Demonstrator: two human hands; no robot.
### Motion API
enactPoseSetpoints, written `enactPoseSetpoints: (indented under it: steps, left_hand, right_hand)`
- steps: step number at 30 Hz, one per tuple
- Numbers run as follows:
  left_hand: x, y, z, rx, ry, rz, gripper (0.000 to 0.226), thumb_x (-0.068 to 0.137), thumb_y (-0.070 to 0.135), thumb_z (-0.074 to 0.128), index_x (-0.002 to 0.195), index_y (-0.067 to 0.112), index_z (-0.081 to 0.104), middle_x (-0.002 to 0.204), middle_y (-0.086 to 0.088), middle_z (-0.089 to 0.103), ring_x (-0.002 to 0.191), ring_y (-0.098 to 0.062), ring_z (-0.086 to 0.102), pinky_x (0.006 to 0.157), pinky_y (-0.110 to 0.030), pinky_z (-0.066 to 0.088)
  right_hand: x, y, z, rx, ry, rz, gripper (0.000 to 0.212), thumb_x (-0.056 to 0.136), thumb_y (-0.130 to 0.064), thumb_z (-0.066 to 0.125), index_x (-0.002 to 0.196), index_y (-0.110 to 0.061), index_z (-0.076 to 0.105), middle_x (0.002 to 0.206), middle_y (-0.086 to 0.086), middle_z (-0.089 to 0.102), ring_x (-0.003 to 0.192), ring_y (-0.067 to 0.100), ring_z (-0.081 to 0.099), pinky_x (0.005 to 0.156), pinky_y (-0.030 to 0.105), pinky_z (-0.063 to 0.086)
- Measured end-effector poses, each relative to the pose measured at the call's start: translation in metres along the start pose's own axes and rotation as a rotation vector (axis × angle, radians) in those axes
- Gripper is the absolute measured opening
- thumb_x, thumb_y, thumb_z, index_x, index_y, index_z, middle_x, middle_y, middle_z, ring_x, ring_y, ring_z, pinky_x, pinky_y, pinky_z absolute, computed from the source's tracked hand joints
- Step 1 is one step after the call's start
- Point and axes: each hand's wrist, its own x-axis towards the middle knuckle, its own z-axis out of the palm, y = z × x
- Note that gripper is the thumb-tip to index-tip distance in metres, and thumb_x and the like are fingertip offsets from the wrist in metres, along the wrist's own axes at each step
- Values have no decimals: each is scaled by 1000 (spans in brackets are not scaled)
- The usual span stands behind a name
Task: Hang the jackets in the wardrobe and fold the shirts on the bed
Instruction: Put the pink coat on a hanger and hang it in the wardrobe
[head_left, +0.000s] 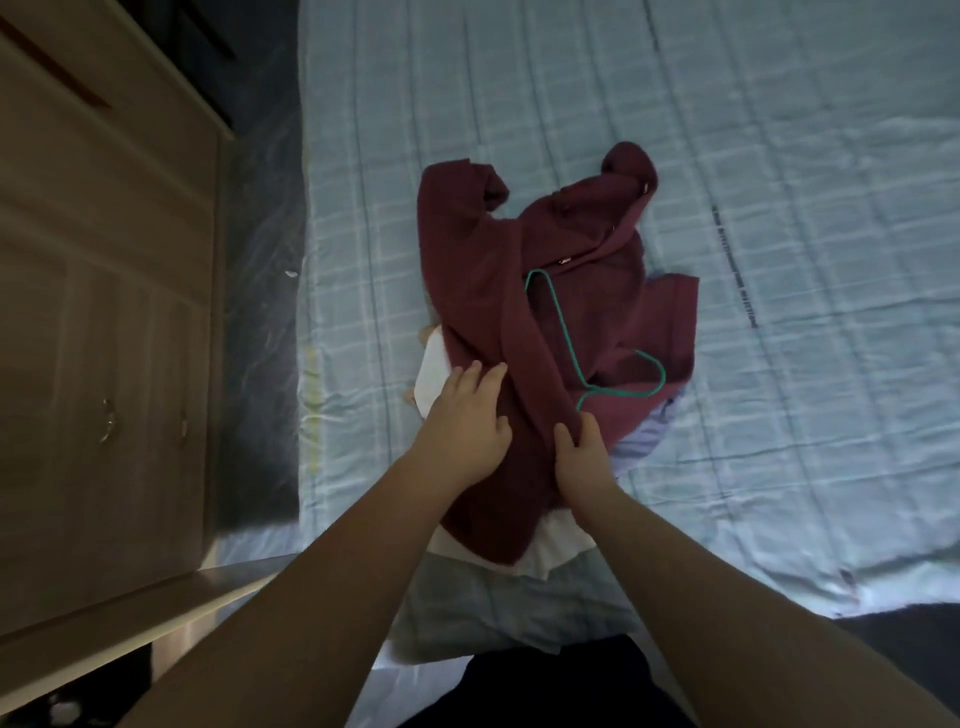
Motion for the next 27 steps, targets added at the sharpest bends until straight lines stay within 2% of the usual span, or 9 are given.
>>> enactPoseSetpoints:
  steps: [4,9,12,15,17,19,22,25,27]
  left_hand:
    - [8,25,-15,-6,-1,47,69,95,24,51,157,21,20,163,-13,19,150,-31,13,122,-45,17]
    - [24,60,-14,18,-36,143,69,94,22,52,156,18,22,162,-15,21,149,-34,14,122,-43,18]
    - [42,94,3,48,-36,300,66,94,17,53,154,17,28,160,-13,26,149,-32,17,122,-42,19]
    - [63,135,29,90,-14,526,57,92,14,55,148,14,42,154,-11,39,146,-30,27,122,-36,21]
    - [79,163,49,137,-28,684,44,90,12,59,134,8,57,141,-14,54,136,-31,43,119,-34,23]
    - [99,186,73,174,-88,788,31,88,12,59,117,7,68,120,-12,66,118,-32,56,111,-36,34]
    - [121,210,99,419,-365,694,32,92,22,52,121,16,63,120,-6,64,114,-29,54,94,-42,46]
    - [135,218,112,783,-581,540,41,91,33,51,130,21,57,132,-3,57,120,-30,47,96,-44,39]
    - [141,217,114,847,-659,478,49,89,44,54,133,23,55,136,-1,55,124,-30,43,100,-47,37]
  right_hand:
    - [-9,5,-57,-148,89,-37,32,100,-22,48,131,-12,47,117,14,63,108,33,59,94,39,45]
    - [-24,31,-137,-255,188,-23,4,99,-17,48,102,-17,45,82,3,60,81,33,61,72,36,42]
    - [-29,53,-176,-332,229,-8,7,98,-18,47,102,-22,43,76,0,59,74,30,59,67,35,39]
    - [-26,75,-203,-371,273,21,10,98,-19,48,107,-21,44,71,-1,55,70,29,56,67,34,36]
    - [-24,85,-215,-373,283,26,14,98,-18,48,111,-21,45,73,0,56,72,28,56,69,33,37]
    - [-22,93,-223,-370,276,31,14,98,-16,48,111,-23,45,77,1,57,74,27,56,70,34,37]
    - [-18,102,-229,-376,250,19,14,97,-15,46,107,-25,45,83,0,60,78,24,58,70,34,39]
    - [-14,108,-234,-337,235,-5,30,97,-11,45,122,-27,46,100,-5,62,88,19,58,77,31,40]
    - [-13,109,-237,-322,230,-13,42,96,-9,44,132,-30,44,112,-11,60,96,14,57,84,30,41]
